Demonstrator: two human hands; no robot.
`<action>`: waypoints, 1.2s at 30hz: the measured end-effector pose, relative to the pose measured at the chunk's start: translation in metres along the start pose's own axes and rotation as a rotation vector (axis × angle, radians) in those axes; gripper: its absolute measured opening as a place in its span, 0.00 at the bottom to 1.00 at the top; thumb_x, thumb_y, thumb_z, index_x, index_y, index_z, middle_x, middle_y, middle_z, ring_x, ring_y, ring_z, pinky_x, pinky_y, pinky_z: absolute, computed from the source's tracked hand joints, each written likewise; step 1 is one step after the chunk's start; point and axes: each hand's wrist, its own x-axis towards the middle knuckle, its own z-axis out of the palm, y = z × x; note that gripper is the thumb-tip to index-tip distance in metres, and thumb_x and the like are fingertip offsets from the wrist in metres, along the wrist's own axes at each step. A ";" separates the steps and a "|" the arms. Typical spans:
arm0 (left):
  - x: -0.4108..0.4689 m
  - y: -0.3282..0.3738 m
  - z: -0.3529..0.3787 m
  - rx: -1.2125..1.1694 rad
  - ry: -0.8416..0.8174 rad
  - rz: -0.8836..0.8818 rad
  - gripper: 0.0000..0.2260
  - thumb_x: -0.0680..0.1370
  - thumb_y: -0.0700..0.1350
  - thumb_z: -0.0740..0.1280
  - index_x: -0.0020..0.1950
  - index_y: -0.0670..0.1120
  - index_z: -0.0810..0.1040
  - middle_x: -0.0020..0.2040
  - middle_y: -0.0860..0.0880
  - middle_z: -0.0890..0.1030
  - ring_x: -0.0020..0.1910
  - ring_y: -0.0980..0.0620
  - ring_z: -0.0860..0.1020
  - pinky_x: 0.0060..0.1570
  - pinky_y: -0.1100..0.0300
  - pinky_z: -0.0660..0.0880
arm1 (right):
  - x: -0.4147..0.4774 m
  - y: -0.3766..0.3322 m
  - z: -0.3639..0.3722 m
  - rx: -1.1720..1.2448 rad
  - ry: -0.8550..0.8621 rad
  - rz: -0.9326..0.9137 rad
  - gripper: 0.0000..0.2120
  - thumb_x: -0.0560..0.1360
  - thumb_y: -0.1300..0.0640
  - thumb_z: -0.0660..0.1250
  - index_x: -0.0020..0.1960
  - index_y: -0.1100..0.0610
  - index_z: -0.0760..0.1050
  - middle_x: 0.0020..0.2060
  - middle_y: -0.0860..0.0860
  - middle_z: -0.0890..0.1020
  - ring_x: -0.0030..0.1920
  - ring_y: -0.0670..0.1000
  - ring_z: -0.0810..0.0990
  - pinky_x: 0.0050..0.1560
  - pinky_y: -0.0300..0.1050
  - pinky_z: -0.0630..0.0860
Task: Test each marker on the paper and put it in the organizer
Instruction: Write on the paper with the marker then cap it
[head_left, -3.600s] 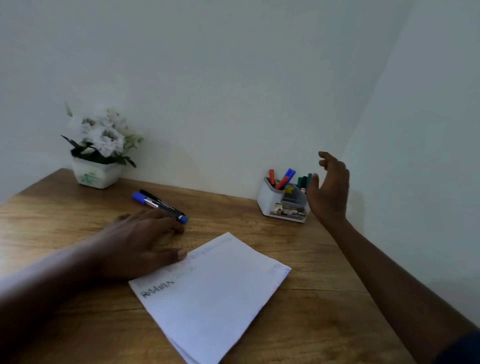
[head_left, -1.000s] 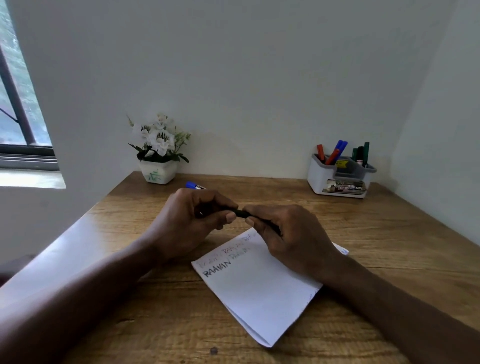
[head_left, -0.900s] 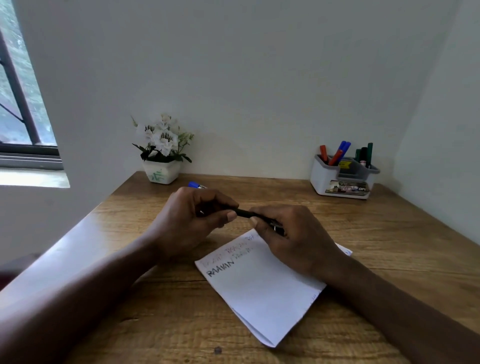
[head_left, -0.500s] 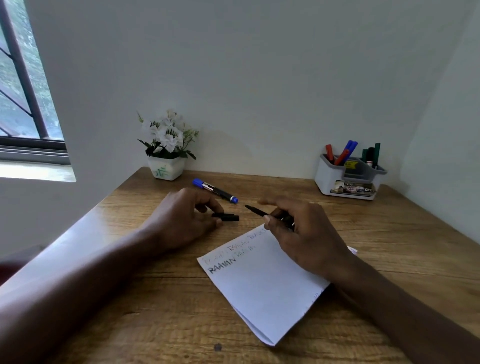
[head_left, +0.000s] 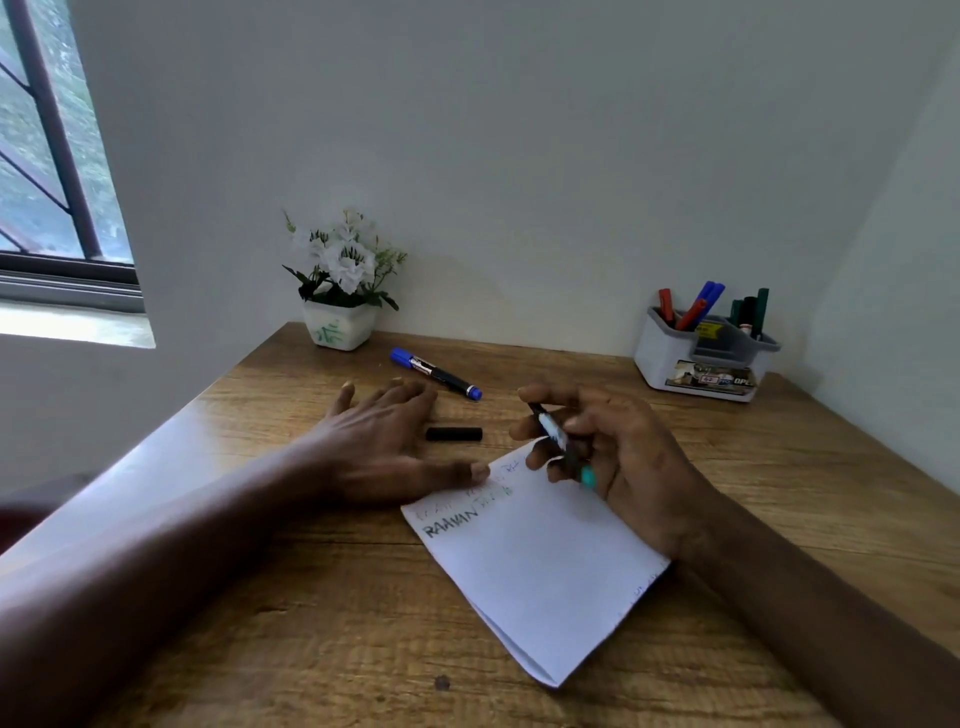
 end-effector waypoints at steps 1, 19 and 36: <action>0.001 0.000 0.001 0.019 -0.021 0.005 0.65 0.54 0.88 0.44 0.83 0.52 0.48 0.83 0.53 0.46 0.81 0.53 0.47 0.77 0.38 0.38 | 0.000 0.000 -0.001 0.063 -0.032 0.005 0.18 0.79 0.65 0.54 0.58 0.58 0.81 0.49 0.59 0.86 0.42 0.52 0.85 0.39 0.42 0.80; -0.007 0.003 -0.013 0.011 -0.192 0.000 0.56 0.61 0.78 0.54 0.83 0.52 0.42 0.82 0.51 0.39 0.81 0.52 0.39 0.75 0.37 0.33 | -0.005 0.007 0.006 -0.400 -0.086 -0.074 0.06 0.78 0.61 0.69 0.48 0.56 0.84 0.39 0.57 0.87 0.39 0.53 0.86 0.37 0.40 0.81; -0.003 0.005 -0.007 0.118 -0.154 0.006 0.58 0.61 0.82 0.47 0.82 0.50 0.41 0.82 0.50 0.39 0.81 0.52 0.38 0.75 0.33 0.36 | -0.001 0.015 0.016 -0.652 0.037 -0.212 0.07 0.71 0.58 0.73 0.36 0.57 0.78 0.27 0.51 0.80 0.29 0.45 0.76 0.31 0.45 0.74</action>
